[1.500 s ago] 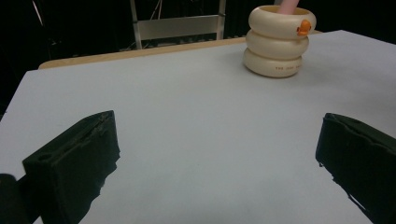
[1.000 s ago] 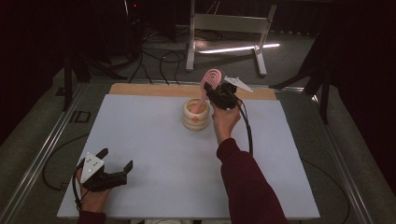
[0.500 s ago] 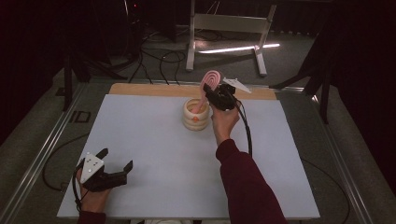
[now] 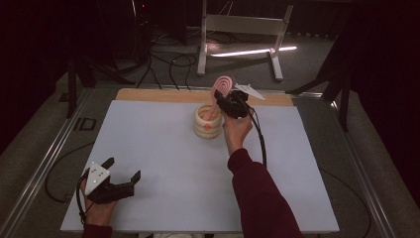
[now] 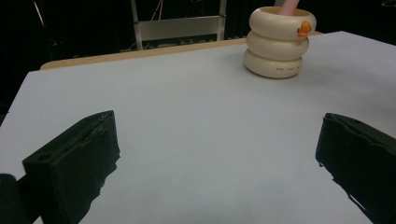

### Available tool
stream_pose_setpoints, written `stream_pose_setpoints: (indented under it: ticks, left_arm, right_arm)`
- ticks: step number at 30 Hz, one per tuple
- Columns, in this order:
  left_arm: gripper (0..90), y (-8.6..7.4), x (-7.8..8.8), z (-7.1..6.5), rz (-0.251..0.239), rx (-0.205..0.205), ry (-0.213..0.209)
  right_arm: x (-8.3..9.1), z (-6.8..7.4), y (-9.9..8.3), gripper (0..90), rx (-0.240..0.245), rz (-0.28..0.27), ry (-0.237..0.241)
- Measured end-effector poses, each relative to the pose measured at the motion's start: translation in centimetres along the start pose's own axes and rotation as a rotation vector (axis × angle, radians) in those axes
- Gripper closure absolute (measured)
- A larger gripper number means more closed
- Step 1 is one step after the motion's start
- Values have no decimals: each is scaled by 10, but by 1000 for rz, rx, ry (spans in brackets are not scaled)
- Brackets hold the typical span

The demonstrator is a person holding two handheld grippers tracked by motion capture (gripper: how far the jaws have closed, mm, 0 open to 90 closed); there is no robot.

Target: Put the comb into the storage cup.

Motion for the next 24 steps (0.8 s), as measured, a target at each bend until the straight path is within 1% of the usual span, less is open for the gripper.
stream_pose_setpoints:
  ticks: [10, 24]
  left_arm:
    - [3, 0, 0, 0, 0, 1, -1]
    - [3, 0, 0, 0, 0, 2, -1]
  right_arm:
    - [-3, 3, -3, 635, 15, 14, 11]
    - [-7, 5, -7, 636, 21, 24, 9]
Point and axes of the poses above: each handheld gripper's, and its own axes: x roughly backward along the jaws, y roughly out of its top, z roughly to its left, the point moved 9 cm from there along -x, roughly forward along the jaws, and after that the axes turned 11 degrees about z, right-handed, at the moved point
